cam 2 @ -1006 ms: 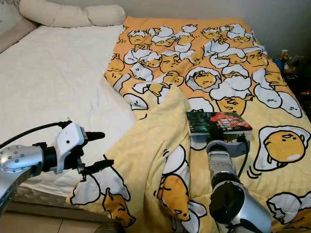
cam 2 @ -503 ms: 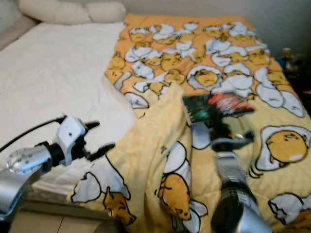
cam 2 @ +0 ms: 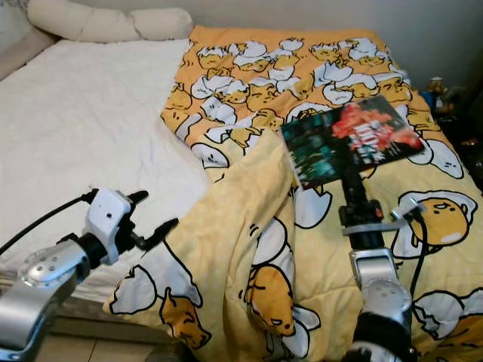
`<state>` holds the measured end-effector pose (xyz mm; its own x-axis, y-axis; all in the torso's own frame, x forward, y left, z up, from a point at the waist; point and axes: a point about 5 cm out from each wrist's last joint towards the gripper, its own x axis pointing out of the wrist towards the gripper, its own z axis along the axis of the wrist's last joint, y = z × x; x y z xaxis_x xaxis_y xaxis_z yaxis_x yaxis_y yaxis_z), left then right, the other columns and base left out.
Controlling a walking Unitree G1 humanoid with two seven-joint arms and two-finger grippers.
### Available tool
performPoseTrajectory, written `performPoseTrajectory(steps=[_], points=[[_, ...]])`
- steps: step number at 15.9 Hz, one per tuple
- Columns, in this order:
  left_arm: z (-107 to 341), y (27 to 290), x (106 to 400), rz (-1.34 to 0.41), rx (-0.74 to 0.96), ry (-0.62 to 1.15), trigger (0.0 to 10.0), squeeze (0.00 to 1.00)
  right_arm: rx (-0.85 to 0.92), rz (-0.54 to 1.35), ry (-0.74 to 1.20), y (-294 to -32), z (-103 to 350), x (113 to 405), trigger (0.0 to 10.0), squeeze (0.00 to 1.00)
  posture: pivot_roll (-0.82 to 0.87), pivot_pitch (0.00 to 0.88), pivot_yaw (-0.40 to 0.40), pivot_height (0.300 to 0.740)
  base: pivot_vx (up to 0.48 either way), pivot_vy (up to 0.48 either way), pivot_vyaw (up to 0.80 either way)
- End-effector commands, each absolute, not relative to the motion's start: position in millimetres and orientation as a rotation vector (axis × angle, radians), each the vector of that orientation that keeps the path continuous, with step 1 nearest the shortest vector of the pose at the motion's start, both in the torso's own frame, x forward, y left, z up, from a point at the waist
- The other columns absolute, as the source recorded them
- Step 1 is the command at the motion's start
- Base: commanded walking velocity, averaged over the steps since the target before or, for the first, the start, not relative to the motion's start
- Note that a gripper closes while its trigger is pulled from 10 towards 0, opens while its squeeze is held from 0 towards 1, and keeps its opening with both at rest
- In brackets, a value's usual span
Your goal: Clean up the room
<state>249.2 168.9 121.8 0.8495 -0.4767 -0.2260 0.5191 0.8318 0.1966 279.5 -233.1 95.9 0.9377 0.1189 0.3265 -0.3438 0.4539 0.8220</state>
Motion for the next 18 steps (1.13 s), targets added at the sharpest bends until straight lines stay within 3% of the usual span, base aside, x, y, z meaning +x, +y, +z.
performPoseTrajectory(steps=[1,2,3,4,5,6,8,9,10,11,15,18], points=[[121,177,251,-0.445,0.263,0.165,10.0,0.60,0.932,0.270,-0.241,-230,108,283,0.0,0.00,-0.02,0.000,0.037,0.740,0.000,0.000,0.00],[120,182,252,-0.332,0.226,0.154,10.0,0.60,0.778,0.184,-0.214,-228,111,283,0.0,0.00,-0.02,0.000,0.026,0.740,0.000,0.000,0.00],[120,183,252,-0.292,0.209,0.148,10.0,0.43,0.684,0.141,-0.192,-226,113,281,0.0,0.00,-0.02,0.000,0.018,0.740,0.000,0.000,0.00],[118,182,251,-0.291,0.196,0.153,10.0,0.43,0.623,0.132,-0.181,-224,114,280,0.0,0.00,-0.02,0.000,0.016,0.740,0.000,0.000,0.00],[115,178,247,-0.295,0.185,0.157,10.0,0.22,0.468,0.085,-0.136,-218,112,275,0.0,0.00,-0.02,0.000,0.006,0.740,0.000,0.000,0.00],[115,177,244,-0.266,0.167,0.142,10.0,0.22,0.298,0.076,-0.073,-206,106,268,0.0,0.00,-0.03,0.000,0.003,0.740,0.000,0.000,0.00],[115,181,245,-0.178,0.111,0.144,10.0,0.22,0.222,-0.022,0.045,-200,90,259,0.0,0.00,-0.04,0.000,0.000,0.740,0.000,0.000,0.00],[117,185,246,-0.150,0.134,0.127,10.0,0.20,0.119,-0.090,0.129,-201,78,252,2.8,0.00,-0.04,0.000,-0.013,0.740,0.000,0.000,0.00],[116,186,246,-0.138,0.143,0.138,10.0,0.18,0.114,-0.122,0.133,-204,77,250,7.0,0.00,-0.04,0.000,-0.018,0.740,0.000,0.000,0.00],[115,188,245,-0.129,0.148,0.143,10.0,0.17,0.086,-0.137,0.126,-207,77,248,10.0,0.00,-0.04,0.000,-0.021,0.740,0.000,0.000,0.00],[115,192,245,-0.102,0.155,0.141,10.0,0.17,-0.101,-0.085,0.083,-197,85,249,10.0,0.00,-0.03,0.000,-0.038,0.740,0.000,0.143,0.00],[117,195,243,-0.070,0.163,0.138,10.0,0.17,-0.086,-0.076,0.010,-192,99,264,10.0,0.00,0.00,0.000,-0.069,0.740,0.000,0.368,-0.80]])
